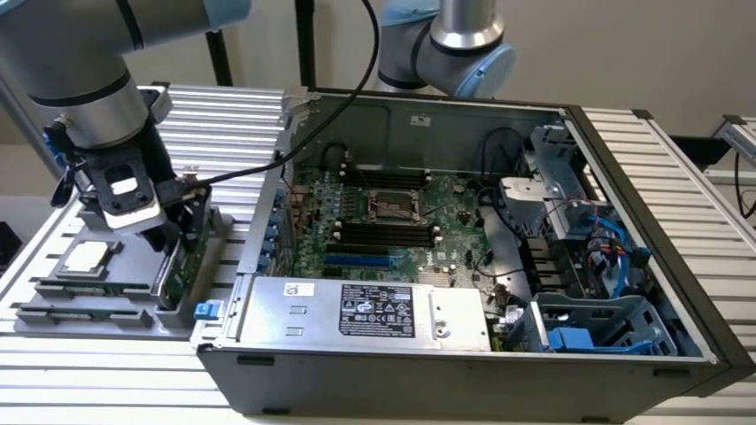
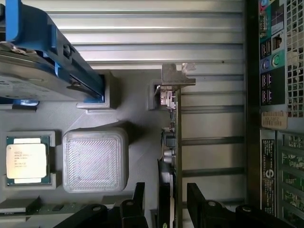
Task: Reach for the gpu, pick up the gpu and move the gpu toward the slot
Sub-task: 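Pick up the gpu and move the gpu toward the slot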
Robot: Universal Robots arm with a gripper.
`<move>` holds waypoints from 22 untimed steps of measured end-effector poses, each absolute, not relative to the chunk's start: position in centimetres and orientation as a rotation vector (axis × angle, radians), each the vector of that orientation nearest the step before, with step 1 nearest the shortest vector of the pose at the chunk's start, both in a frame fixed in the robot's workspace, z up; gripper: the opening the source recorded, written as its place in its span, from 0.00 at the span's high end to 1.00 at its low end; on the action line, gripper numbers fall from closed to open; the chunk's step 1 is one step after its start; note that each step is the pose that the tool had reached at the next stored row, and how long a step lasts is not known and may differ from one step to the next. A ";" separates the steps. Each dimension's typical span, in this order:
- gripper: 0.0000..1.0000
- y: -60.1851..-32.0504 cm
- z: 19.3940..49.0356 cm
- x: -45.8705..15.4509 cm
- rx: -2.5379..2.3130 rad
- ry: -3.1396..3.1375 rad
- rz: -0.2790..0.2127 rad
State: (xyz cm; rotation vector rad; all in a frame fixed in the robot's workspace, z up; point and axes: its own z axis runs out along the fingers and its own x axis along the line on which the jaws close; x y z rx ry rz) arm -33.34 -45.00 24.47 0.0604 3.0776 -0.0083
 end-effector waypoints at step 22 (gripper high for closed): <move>0.61 -44.7 24.1 -33.2 0.060 3.077 -0.008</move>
